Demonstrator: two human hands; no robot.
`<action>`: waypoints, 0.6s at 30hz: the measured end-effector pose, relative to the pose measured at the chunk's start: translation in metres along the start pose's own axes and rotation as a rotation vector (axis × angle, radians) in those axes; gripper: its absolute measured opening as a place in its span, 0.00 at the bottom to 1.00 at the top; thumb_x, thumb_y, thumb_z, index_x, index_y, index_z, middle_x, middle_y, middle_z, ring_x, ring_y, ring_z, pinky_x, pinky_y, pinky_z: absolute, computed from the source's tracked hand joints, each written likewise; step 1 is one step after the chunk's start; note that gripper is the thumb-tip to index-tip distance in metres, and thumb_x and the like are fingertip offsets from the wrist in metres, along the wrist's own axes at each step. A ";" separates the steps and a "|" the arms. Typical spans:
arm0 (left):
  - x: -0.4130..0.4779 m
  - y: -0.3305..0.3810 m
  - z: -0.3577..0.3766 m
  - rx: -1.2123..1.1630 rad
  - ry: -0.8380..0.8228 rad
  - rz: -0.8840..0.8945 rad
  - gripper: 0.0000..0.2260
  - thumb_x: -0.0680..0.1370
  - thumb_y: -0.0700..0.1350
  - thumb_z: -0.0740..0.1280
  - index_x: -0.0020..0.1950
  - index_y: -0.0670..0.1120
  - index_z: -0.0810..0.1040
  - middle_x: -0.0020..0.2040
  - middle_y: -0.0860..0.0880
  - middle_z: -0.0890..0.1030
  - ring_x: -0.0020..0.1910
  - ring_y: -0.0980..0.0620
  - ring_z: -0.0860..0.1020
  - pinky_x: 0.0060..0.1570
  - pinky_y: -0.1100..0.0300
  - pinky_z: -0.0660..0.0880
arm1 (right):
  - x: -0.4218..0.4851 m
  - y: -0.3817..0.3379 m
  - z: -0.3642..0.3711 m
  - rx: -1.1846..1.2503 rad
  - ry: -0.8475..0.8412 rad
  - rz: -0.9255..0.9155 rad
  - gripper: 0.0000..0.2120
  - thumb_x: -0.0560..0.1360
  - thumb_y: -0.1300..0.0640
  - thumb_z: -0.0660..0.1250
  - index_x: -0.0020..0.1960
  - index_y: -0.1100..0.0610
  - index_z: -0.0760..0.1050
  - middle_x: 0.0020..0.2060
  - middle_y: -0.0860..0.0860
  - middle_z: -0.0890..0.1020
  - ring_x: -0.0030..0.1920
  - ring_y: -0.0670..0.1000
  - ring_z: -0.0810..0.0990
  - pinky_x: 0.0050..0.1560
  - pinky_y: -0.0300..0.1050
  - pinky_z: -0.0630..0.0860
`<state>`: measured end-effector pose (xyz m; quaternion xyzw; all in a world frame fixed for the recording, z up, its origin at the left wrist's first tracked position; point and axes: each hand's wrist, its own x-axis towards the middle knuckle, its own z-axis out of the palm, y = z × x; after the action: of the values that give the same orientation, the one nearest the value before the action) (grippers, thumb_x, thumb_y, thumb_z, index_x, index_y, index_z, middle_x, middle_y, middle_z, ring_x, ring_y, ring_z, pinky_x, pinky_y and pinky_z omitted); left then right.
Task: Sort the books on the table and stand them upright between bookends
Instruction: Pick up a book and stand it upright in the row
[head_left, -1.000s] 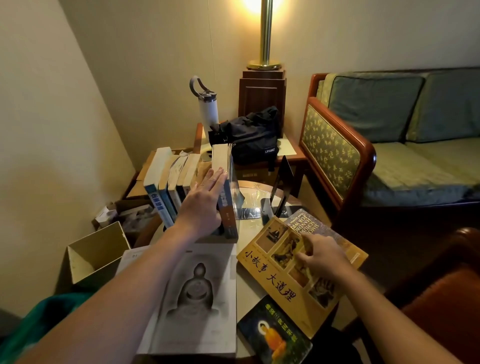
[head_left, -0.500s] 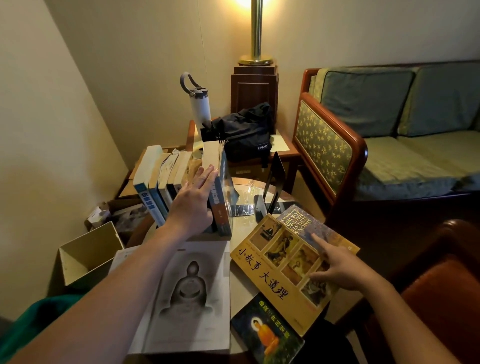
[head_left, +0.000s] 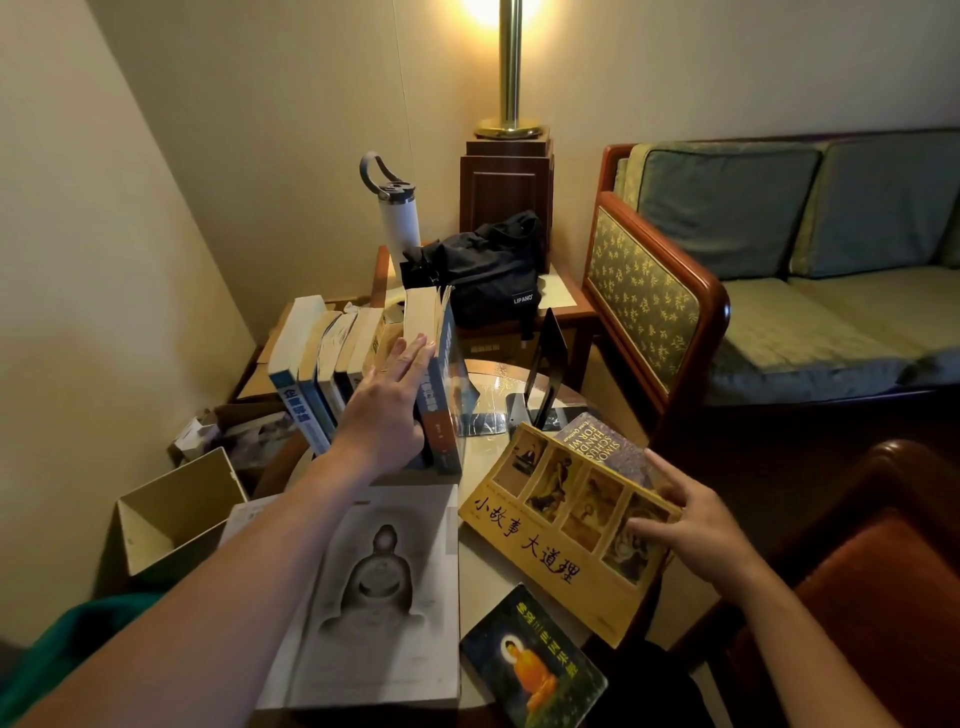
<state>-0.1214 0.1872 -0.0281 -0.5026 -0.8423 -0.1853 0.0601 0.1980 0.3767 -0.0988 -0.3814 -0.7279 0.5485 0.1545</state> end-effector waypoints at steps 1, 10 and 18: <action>0.000 0.000 0.000 0.001 -0.001 0.001 0.40 0.75 0.38 0.68 0.82 0.49 0.50 0.82 0.53 0.50 0.81 0.50 0.45 0.77 0.43 0.56 | 0.001 -0.001 0.002 0.060 0.053 -0.007 0.43 0.69 0.63 0.77 0.77 0.42 0.62 0.63 0.50 0.73 0.58 0.49 0.77 0.44 0.42 0.81; -0.001 0.003 -0.002 -0.007 -0.004 -0.005 0.41 0.74 0.37 0.68 0.82 0.49 0.50 0.82 0.53 0.50 0.81 0.51 0.45 0.77 0.44 0.56 | 0.008 -0.016 0.025 0.359 0.275 0.042 0.08 0.75 0.58 0.71 0.54 0.56 0.80 0.45 0.52 0.87 0.50 0.54 0.85 0.50 0.58 0.82; -0.002 0.005 -0.006 -0.015 -0.015 -0.016 0.41 0.75 0.36 0.67 0.82 0.50 0.50 0.82 0.54 0.49 0.81 0.51 0.44 0.77 0.45 0.55 | 0.006 -0.070 0.012 0.417 0.165 -0.043 0.09 0.77 0.59 0.69 0.57 0.59 0.79 0.45 0.57 0.87 0.47 0.56 0.87 0.44 0.56 0.83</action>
<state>-0.1167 0.1856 -0.0222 -0.4977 -0.8452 -0.1885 0.0486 0.1592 0.3653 -0.0400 -0.3690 -0.5915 0.6506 0.3010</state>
